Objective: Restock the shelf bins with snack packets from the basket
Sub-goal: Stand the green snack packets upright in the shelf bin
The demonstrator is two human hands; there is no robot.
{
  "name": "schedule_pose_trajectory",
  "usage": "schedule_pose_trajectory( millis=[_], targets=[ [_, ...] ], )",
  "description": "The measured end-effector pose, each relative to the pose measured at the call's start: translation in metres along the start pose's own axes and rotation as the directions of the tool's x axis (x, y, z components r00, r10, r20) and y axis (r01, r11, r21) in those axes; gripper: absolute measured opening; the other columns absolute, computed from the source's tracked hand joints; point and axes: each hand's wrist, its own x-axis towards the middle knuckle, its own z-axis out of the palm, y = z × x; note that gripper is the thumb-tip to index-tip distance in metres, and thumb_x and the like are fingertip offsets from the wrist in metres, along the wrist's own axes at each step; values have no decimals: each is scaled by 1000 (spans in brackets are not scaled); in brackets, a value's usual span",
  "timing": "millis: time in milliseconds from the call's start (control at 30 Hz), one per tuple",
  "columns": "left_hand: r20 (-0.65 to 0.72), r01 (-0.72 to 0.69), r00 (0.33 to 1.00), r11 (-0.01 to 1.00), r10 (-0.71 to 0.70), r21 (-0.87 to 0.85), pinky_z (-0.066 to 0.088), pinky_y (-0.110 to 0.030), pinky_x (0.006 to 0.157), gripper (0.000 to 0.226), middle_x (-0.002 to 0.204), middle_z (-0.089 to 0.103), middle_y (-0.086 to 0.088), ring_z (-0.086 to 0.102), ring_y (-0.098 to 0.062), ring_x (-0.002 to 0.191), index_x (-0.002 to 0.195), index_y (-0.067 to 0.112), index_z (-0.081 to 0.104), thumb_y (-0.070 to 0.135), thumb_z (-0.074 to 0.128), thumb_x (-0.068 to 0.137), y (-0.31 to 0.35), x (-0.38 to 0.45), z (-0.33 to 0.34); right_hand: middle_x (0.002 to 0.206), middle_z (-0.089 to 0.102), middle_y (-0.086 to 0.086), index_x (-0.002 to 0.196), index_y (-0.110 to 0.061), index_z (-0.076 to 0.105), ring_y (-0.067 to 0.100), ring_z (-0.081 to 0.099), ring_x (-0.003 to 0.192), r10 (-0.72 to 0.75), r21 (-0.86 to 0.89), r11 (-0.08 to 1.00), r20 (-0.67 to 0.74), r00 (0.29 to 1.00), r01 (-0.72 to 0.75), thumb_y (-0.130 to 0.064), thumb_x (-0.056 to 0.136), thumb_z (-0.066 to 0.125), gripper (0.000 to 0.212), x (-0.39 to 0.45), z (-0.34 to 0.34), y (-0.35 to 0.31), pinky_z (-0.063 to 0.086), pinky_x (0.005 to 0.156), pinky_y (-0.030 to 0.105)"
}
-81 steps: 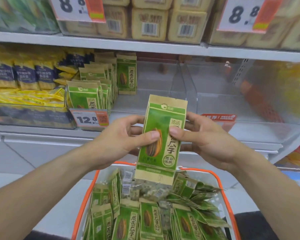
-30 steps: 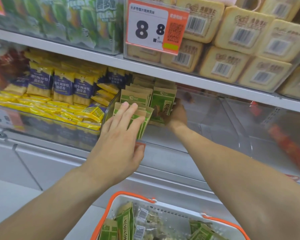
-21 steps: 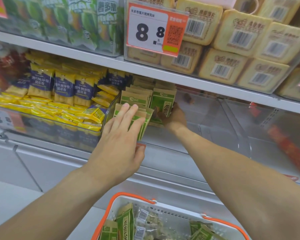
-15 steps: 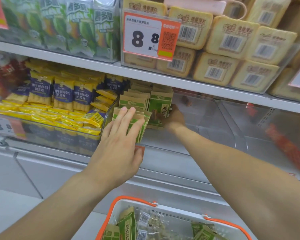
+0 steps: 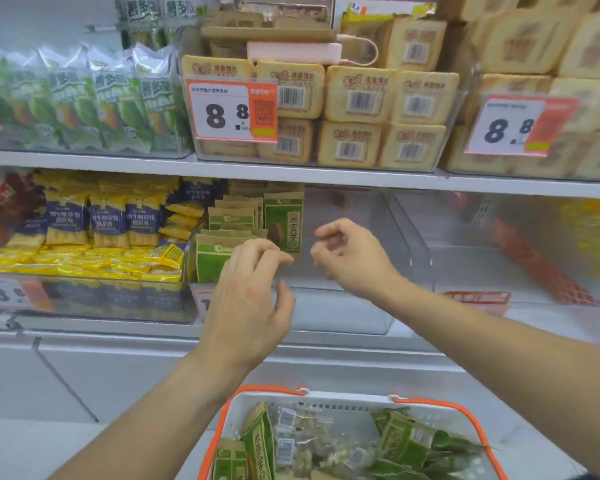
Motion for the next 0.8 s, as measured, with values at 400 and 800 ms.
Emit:
schedule_pose_trajectory(
  millis=[400, 800],
  targets=[
    [715, 399, 648, 917, -262, -26, 44, -24, 90, 26, 110, 60, 0, 58, -17, 105, 117, 15, 62, 21, 55, 92, 96, -111, 127, 95, 70, 18, 101, -10, 61, 20, 60, 75, 651, -454, 710, 132, 748, -538, -23, 84, 71, 24, -170, -75, 198, 50, 70, 32],
    [845, 609, 364, 787, -392, 103, 39, 2, 52, 51, 124, 56, 5, 48, 9, 68, 143, 12, 42, 14, 60, 96, 127, -192, 175, 132, 45, 7, 139, -16, 43, 29, 46, 120, 451, -697, 673, 122, 884, -247, -14, 83, 66, 60, -193, -97, 252, 48, 94, 39]
  ],
)
